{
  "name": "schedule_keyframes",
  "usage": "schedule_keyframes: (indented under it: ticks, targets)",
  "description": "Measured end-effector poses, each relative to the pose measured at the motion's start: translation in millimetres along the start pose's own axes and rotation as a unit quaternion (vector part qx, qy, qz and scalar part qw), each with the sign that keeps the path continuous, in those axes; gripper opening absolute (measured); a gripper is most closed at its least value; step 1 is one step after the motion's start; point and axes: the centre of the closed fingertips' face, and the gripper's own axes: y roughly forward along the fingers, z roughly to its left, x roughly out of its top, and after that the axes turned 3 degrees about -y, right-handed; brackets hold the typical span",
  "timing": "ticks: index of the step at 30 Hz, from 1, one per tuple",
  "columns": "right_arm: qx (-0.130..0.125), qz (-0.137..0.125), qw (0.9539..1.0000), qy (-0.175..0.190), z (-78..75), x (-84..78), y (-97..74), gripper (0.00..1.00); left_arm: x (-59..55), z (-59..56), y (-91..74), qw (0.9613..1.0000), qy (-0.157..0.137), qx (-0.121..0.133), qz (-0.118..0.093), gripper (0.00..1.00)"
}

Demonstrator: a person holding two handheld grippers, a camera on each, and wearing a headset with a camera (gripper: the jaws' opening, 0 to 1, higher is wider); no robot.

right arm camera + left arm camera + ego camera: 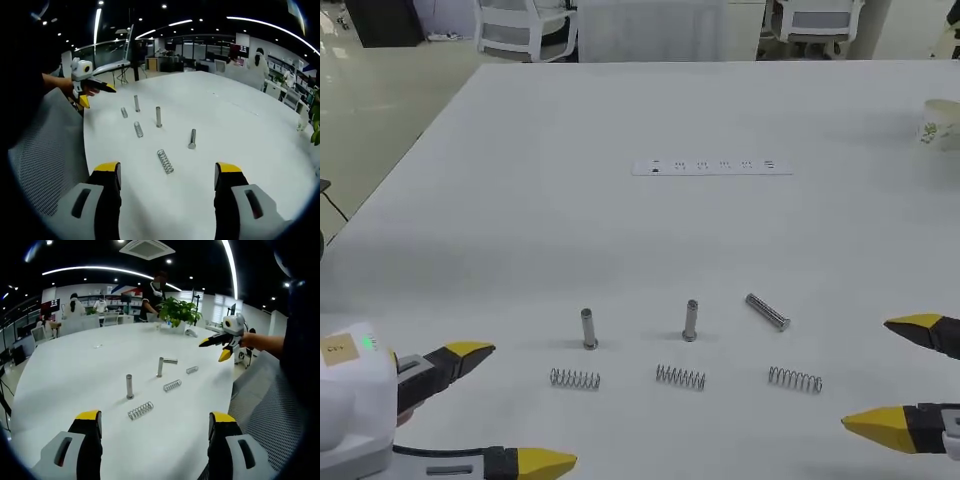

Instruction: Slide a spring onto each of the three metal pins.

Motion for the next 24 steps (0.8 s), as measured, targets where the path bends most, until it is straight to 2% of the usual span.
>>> schedule_keyframes:
  ticks: [24]
  targets:
    - [-0.003,0.006,1.0,0.004,-1.3,-1.8,-2.5,0.74,3.6,-3.7,-0.3,1.0,-0.003,-0.001,-0.01,0.84]
